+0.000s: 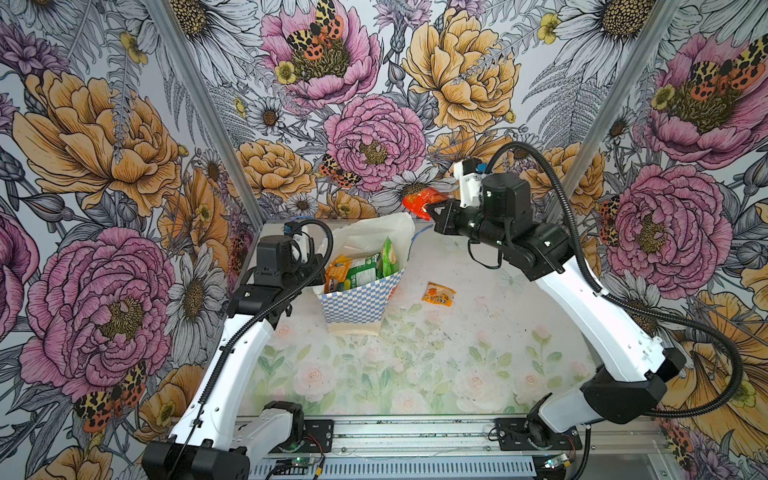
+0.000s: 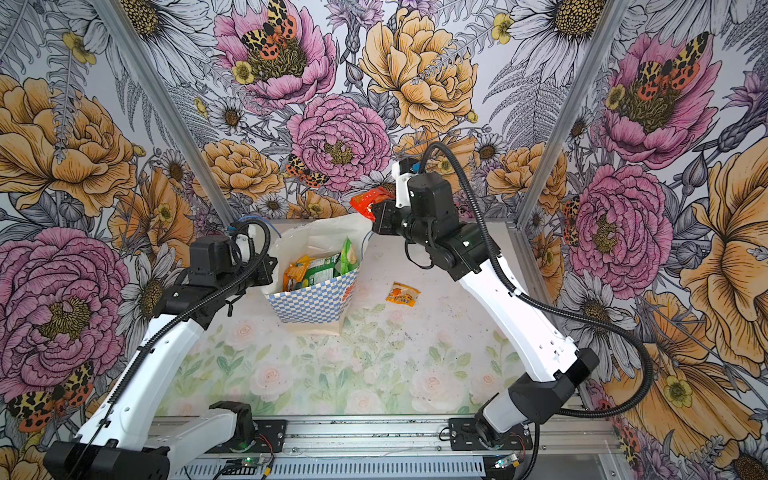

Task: Place the snacks into the paper bag
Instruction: 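Lift the red packet with the right gripper and carry it over the bag, then lower the red packet into the paper bag and open the right gripper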

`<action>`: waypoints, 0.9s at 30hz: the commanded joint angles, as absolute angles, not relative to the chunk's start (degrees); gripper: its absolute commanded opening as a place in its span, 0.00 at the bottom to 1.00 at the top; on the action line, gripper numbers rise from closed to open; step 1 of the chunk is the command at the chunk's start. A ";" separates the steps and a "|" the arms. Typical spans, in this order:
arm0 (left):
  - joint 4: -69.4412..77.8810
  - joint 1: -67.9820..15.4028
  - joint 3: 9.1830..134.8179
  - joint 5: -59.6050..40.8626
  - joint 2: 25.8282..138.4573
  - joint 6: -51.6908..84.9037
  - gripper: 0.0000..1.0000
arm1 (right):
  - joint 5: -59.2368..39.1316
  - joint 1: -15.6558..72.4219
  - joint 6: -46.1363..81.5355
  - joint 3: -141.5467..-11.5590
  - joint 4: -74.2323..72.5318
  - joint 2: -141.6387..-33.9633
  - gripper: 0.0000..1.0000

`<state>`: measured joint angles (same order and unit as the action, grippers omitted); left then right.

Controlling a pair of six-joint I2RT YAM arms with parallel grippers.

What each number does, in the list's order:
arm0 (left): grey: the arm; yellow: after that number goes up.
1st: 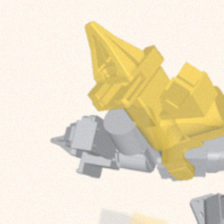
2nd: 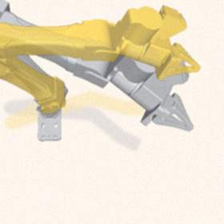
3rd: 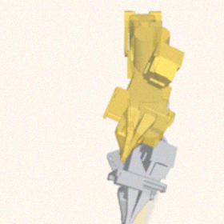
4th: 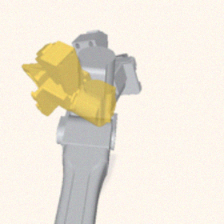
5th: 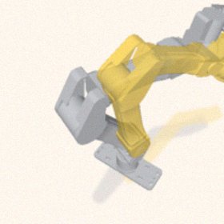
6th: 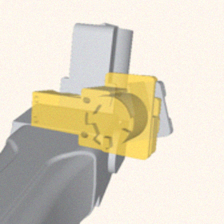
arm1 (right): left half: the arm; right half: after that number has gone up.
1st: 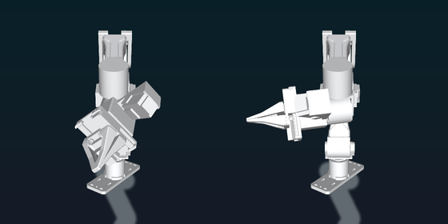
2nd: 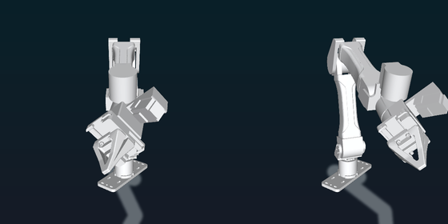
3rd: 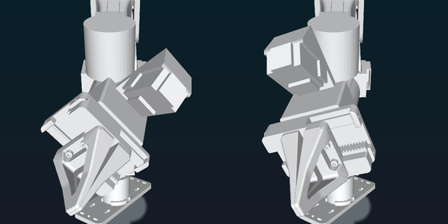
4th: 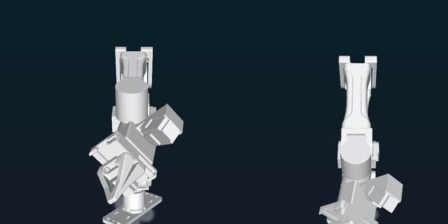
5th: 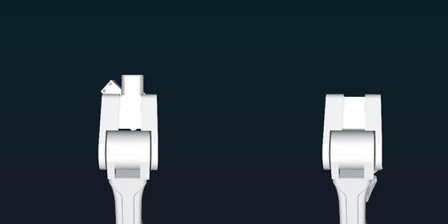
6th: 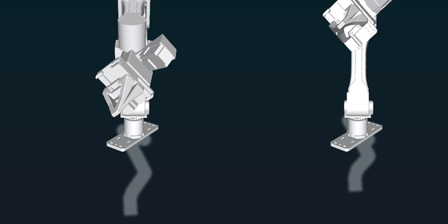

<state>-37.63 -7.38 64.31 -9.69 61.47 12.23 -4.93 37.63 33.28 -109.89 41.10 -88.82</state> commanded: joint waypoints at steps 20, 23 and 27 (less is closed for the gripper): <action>-33.42 -7.87 64.98 -9.78 60.16 12.29 0.00 | -7.37 48.52 29.45 -118.67 49.41 -107.64 0.00; -33.37 -8.00 65.02 -9.79 60.03 12.28 0.00 | -7.95 48.55 29.50 -119.66 50.14 -108.99 0.00; -33.31 -7.98 65.05 -9.78 60.18 12.28 0.00 | -9.09 48.84 29.75 -121.16 51.08 -111.58 0.00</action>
